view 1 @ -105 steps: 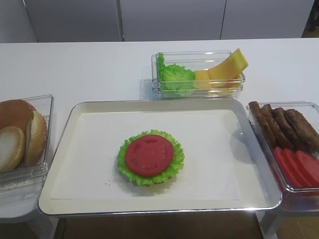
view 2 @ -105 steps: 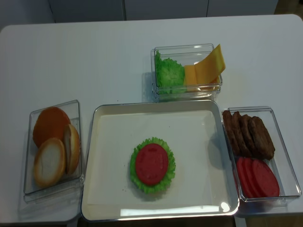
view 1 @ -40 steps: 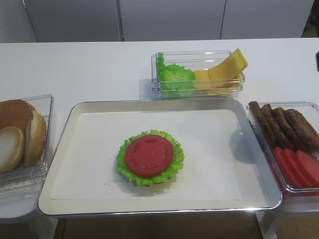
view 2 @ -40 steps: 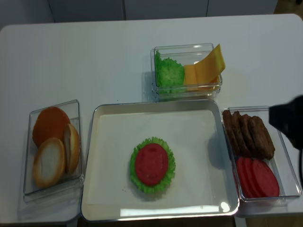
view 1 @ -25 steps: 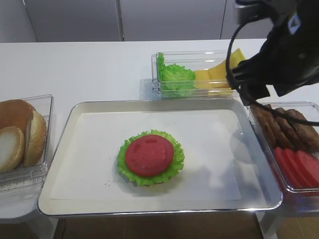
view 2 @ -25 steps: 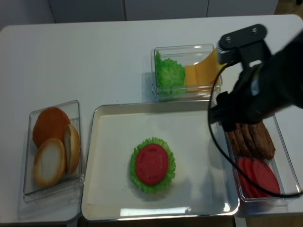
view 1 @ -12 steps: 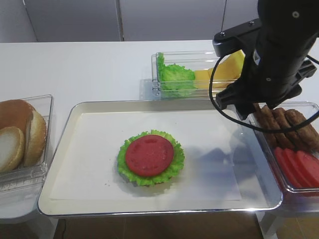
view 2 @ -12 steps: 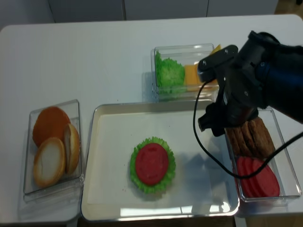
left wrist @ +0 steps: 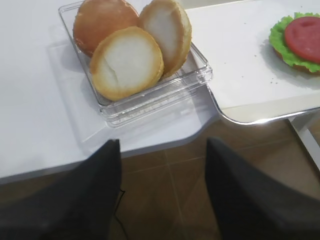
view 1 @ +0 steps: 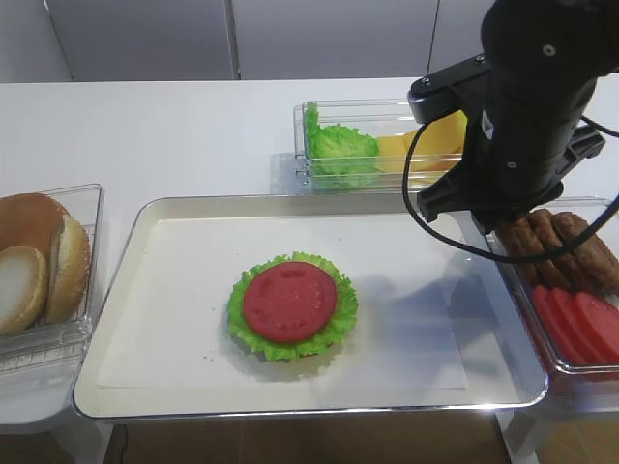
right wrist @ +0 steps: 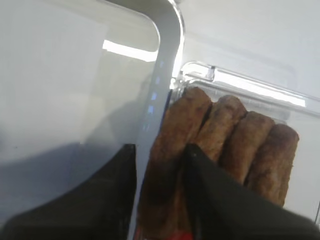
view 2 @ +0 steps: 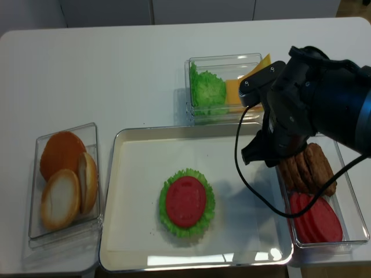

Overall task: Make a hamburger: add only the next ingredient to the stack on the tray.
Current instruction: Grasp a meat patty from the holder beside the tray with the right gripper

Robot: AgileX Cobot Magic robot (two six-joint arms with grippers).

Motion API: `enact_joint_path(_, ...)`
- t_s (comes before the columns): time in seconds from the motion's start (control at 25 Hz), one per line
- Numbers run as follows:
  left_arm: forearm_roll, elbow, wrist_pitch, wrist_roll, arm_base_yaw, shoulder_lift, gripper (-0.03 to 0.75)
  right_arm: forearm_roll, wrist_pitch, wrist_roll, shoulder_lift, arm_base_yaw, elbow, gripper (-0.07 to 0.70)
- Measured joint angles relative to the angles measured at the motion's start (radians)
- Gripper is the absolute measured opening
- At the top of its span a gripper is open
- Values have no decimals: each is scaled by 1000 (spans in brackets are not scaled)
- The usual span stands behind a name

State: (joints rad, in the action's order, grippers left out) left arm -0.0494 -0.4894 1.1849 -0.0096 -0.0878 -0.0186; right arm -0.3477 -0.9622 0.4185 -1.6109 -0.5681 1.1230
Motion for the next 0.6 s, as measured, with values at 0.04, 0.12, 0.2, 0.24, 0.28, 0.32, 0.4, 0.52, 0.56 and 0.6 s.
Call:
enact_joint_path(0.04, 0, 0, 0, 0, 0, 0, 402, -1, 0, 0, 0, 0, 0, 216)
enact_joint_path(0.12, 0, 0, 0, 0, 0, 0, 402, -3, -2, 2, 0, 0, 0, 171)
enact_joint_path(0.2, 0, 0, 0, 0, 0, 0, 402, -7, -8, 5, 0, 0, 0, 137)
enact_joint_path(0.24, 0, 0, 0, 0, 0, 0, 402, -7, -8, 7, 0, 0, 0, 137)
enact_joint_path(0.28, 0, 0, 0, 0, 0, 0, 402, -7, -8, 7, 0, 0, 0, 137)
enact_joint_path(0.32, 0, 0, 0, 0, 0, 0, 402, -7, -8, 7, 0, 0, 0, 137)
enact_joint_path(0.4, 0, 0, 0, 0, 0, 0, 402, -7, -8, 9, 2, 0, 0, 137)
enact_joint_path(0.52, 0, 0, 0, 0, 0, 0, 402, -7, -8, 24, 11, 0, 0, 137)
enact_joint_path(0.56, 0, 0, 0, 0, 0, 0, 402, -7, -10, 28, 21, 0, 0, 135)
enact_joint_path(0.6, 0, 0, 0, 0, 0, 0, 402, -6, -10, 31, 33, 0, 0, 131)
